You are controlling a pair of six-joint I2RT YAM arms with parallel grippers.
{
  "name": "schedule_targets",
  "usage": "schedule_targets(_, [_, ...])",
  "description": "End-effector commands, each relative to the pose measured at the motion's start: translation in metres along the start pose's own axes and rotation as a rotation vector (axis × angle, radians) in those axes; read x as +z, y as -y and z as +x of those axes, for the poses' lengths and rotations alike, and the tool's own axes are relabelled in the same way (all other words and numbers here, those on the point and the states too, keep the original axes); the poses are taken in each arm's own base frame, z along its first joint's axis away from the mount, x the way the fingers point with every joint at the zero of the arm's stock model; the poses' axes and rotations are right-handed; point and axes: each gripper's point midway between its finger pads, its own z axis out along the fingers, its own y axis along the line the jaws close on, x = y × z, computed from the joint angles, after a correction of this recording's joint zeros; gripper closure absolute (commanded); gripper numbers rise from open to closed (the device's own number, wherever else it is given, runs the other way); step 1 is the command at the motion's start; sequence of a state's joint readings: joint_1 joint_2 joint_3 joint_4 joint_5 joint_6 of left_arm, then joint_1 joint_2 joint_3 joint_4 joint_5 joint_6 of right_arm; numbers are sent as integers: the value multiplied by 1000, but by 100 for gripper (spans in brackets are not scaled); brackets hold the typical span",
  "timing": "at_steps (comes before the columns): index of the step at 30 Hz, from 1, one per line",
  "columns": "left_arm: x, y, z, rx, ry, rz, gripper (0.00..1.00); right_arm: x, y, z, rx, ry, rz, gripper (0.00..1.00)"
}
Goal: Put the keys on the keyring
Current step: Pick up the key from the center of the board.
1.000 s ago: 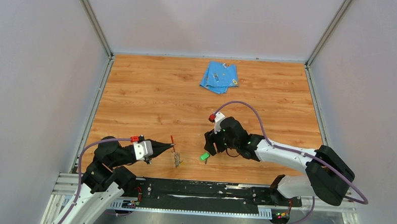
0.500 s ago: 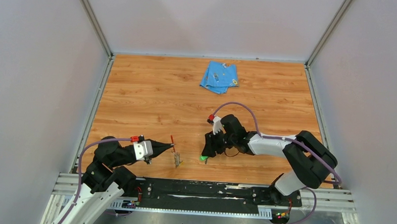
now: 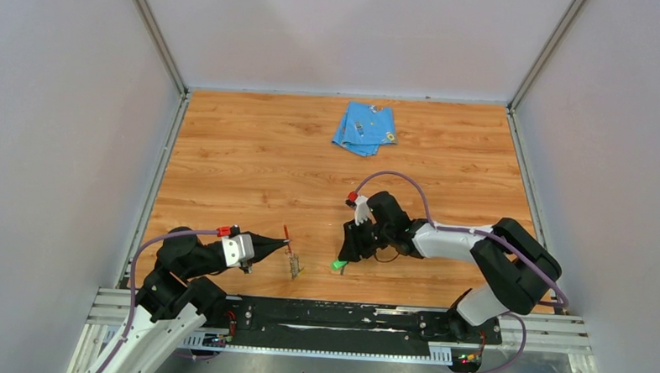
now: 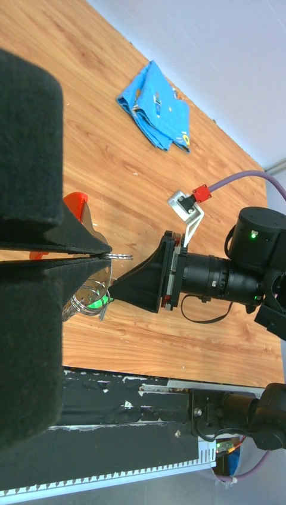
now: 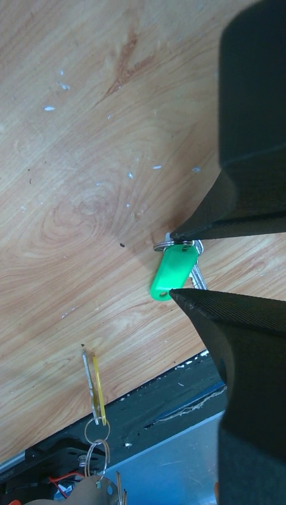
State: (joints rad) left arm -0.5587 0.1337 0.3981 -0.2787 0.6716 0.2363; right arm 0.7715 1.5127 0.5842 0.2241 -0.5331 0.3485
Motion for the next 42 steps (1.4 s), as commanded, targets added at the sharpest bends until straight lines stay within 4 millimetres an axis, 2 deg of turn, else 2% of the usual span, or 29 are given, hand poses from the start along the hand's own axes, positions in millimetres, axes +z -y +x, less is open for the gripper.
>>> schedule_targets(1, [1,-1,-4,21,18,-2,100,-10,10,1,18,10,55,64])
schedule_targets(6, [0,-1,-4,22,19,-1,100,-10,10,-1,30,17,47,78])
schedule_targets(9, [0,-1,-4,27,19,0,100,-7,9,0,38,4,34,81])
schedule_targets(15, [0,-1,-4,29,18,1,100,-6,9,7,50,-22,20,75])
schedule_targets(22, [0,-1,-3,29,16,1,100,-4,10,7,49,-26,23,80])
schedule_targets(30, [0,-1,-4,31,18,0,100,-7,15,13,34,-56,50,76])
schedule_targets(32, [0,-1,-4,30,19,0,100,-8,14,10,27,-45,54,83])
schedule_targets(34, [0,-1,-4,31,19,-2,100,-10,12,6,21,-29,47,97])
schedule_targets(35, [0,-1,-4,30,19,-2,100,-11,10,3,16,-17,44,99])
schedule_targets(39, [0,-2,-3,29,15,-5,100,-23,0,-15,-13,32,44,100])
schedule_targets(42, [1,-5,-1,27,7,-19,100,-38,-23,-34,-56,71,8,99])
